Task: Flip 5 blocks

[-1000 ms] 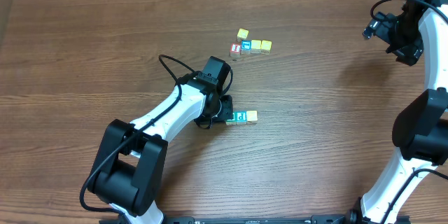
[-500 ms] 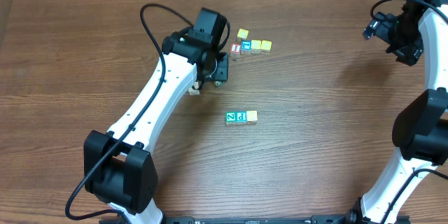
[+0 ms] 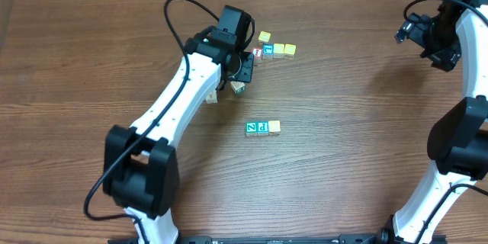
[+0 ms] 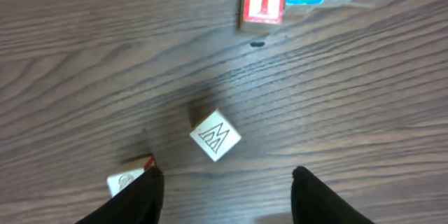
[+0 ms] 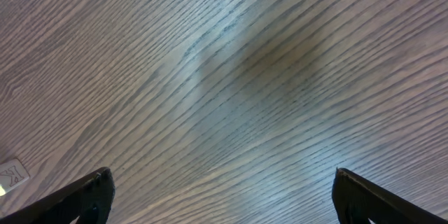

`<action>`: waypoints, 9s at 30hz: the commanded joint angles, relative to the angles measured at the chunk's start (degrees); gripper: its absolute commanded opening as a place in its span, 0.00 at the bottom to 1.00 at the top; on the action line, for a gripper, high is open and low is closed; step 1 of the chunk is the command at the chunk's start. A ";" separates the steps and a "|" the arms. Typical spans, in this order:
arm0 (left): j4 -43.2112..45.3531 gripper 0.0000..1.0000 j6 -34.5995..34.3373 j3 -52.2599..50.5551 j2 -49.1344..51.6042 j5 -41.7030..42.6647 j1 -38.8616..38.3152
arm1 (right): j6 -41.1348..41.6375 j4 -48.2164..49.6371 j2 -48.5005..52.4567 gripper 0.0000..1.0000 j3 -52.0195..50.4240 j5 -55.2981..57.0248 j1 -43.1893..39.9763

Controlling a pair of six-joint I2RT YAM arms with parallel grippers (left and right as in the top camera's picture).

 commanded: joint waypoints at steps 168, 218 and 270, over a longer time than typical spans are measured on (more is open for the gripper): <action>-9.77 0.27 -16.35 -13.81 -6.78 2.69 -0.52 | -0.15 0.17 -1.20 1.00 0.46 0.33 -0.11; -9.55 0.04 -15.67 -16.39 -6.51 2.40 3.21 | -0.15 0.17 -1.20 1.00 0.46 0.33 -0.11; 7.87 0.04 -17.62 -29.05 -6.51 6.10 -0.22 | -0.15 0.17 -1.20 1.00 0.46 0.33 -0.11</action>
